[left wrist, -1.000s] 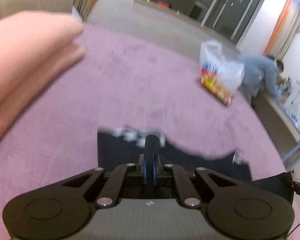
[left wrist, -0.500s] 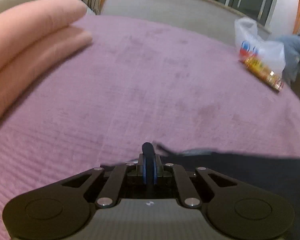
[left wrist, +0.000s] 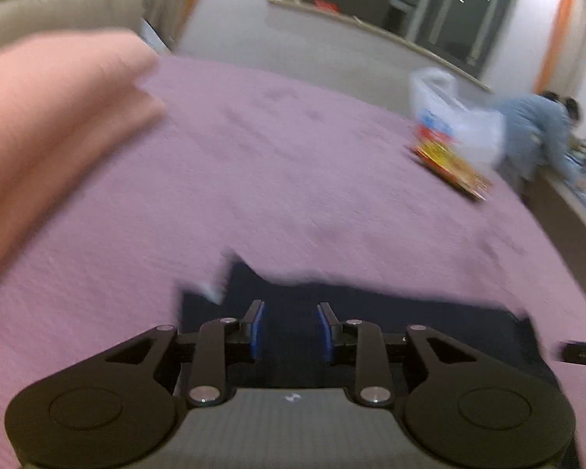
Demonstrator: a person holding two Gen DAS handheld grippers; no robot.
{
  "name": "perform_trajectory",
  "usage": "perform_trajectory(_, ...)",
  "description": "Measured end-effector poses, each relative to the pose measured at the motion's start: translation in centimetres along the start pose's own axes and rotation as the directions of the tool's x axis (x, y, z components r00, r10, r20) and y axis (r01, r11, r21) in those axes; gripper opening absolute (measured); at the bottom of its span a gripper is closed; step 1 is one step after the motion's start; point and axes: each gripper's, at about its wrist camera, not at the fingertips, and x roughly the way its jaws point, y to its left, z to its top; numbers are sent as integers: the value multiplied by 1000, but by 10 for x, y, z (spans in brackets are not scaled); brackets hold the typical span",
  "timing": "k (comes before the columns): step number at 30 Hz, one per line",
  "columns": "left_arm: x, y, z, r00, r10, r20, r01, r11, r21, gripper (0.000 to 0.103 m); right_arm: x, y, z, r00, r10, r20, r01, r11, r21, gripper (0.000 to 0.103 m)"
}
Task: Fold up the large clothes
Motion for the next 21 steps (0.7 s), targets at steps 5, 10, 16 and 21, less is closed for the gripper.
perform_trajectory(5,20,7,-70,990,15,-143,-18,1000,-19,28,54,58,-56,994,-17,-110,6,994,-105,3)
perform_trajectory(10,6,63,-87,987,-2,-161,-23,988,-152,3,84,39,-77,992,-40,-117,44,999,28,0)
perform_trajectory(16,-50,85,-91,978,4,-208,-39,985,-167,14,30,61,-69,997,-29,-65,30,999,14,7)
perform_trajectory(21,-82,101,-120,968,-49,-246,-29,953,-302,19,32,91,-102,990,-86,-112,71,988,-136,7)
